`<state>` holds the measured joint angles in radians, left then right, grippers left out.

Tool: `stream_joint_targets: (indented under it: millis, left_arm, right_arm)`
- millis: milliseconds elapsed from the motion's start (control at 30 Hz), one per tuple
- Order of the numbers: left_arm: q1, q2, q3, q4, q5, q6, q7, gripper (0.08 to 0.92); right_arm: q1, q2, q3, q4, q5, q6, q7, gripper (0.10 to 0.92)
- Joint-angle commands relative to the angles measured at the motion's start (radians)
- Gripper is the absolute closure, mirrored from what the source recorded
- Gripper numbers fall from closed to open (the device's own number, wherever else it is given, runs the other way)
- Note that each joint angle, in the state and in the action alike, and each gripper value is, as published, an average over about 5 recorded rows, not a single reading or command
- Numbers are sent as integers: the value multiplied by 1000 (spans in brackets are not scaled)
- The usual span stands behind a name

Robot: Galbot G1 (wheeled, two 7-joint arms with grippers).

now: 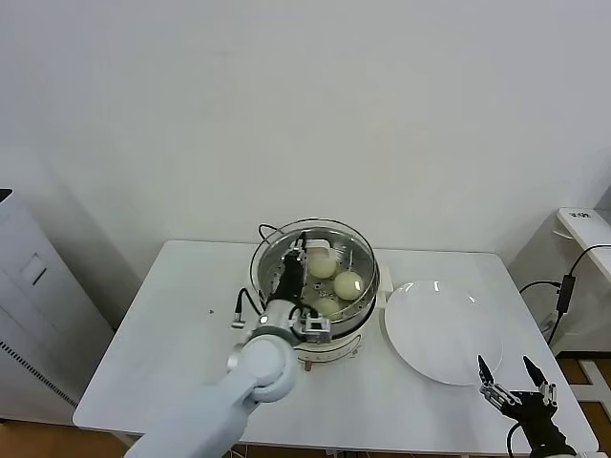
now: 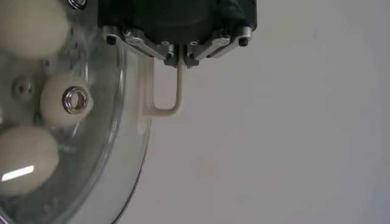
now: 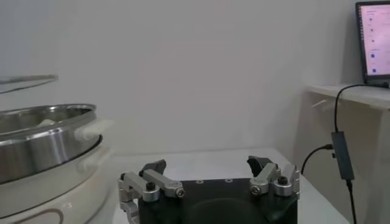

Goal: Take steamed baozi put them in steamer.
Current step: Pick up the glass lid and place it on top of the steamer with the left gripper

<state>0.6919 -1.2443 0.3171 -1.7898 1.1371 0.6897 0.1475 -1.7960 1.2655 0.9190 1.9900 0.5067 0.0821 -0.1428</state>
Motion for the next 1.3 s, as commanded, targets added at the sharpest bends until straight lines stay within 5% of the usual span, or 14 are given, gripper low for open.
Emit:
stream_joint_targets:
  millis: [33,1300]
  left_arm:
    - [-84,-61,97,122,57,38,10,873]
    - [-43,-59,76,139,44,69,2,873]
  right_arm:
    - [0,2,2,-5,-1,1,-4,203]
    - [5,2,4,-7,7,19,-15,203]
